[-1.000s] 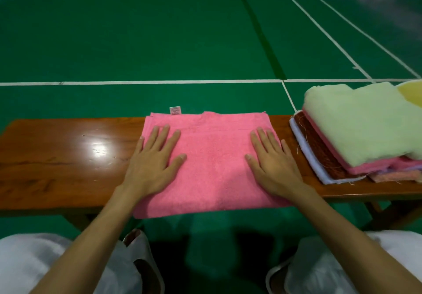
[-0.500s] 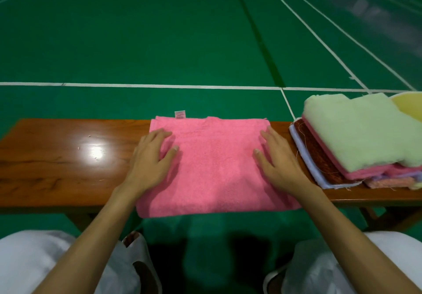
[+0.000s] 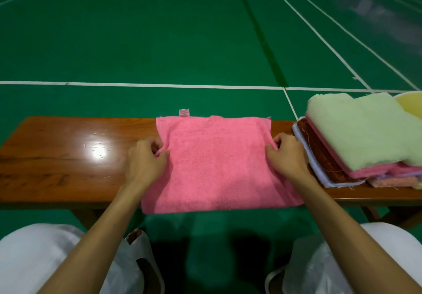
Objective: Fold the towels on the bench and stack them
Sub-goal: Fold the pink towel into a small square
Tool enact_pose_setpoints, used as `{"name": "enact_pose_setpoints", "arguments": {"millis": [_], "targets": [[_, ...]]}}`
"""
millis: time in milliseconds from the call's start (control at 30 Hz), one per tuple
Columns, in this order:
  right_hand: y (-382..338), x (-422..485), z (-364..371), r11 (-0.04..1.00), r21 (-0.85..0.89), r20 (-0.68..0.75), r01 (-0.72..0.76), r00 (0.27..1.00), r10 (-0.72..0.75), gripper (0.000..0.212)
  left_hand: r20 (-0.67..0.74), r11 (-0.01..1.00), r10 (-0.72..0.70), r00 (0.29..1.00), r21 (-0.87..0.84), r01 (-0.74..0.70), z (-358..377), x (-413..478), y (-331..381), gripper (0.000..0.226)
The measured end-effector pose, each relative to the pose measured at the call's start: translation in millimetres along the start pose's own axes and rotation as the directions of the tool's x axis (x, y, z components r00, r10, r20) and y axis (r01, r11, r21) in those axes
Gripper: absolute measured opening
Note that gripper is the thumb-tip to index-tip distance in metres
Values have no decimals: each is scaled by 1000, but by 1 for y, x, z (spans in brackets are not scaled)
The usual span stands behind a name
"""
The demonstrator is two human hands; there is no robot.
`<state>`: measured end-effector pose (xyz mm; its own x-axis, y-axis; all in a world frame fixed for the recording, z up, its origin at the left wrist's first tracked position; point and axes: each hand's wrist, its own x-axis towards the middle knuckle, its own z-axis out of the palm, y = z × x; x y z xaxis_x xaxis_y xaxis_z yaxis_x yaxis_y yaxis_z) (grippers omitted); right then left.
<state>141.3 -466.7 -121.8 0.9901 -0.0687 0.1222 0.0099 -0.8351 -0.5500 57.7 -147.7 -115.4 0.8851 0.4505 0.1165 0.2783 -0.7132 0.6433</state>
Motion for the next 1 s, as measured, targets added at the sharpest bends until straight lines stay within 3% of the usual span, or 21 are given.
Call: {"name": "enact_pose_setpoints", "arguments": {"millis": [100,167,233,300,400,500,633,733,833,900,933,1000], "targets": [[2,2,-6,986,158,6,-61,998,60,15,59,975,-55,997,-214,67,-6,5,-1,11],[5,4,-11,930,345,52,-127,992,116,7,163,896,-108,981,-412,167,-13,10,-3,7],[6,3,-19,840,524,105,-141,989,101,23,284,772,-124,951,-574,272,-25,12,-3,14],[8,1,-28,747,657,175,-103,984,-19,47,387,691,-71,919,-646,325,-35,10,-1,41],[11,0,-37,682,723,256,-113,960,-113,55,413,728,21,911,-631,269,-45,11,-4,54],[11,-3,-43,713,689,244,-130,968,-59,47,367,796,45,929,-575,188,-47,9,-7,42],[9,-7,-52,751,659,181,-46,979,-99,39,292,915,111,950,-402,17,-54,8,-15,35],[7,-10,-57,923,360,50,134,985,-162,29,218,958,185,958,-257,-127,-62,9,-22,29],[5,-15,-62,947,62,-88,316,947,-310,21,143,949,308,941,-110,-294,-67,6,-20,18],[0,-15,-69,943,-31,-114,331,936,-332,18,100,941,336,936,4,-338,-70,8,-21,9],[-4,-16,-75,951,-59,-119,304,944,-309,18,92,943,329,940,12,-331,-71,11,-24,2],[-11,-17,-88,964,-96,-145,246,955,-258,18,77,955,294,953,-64,-290,-70,14,-24,10]]}}
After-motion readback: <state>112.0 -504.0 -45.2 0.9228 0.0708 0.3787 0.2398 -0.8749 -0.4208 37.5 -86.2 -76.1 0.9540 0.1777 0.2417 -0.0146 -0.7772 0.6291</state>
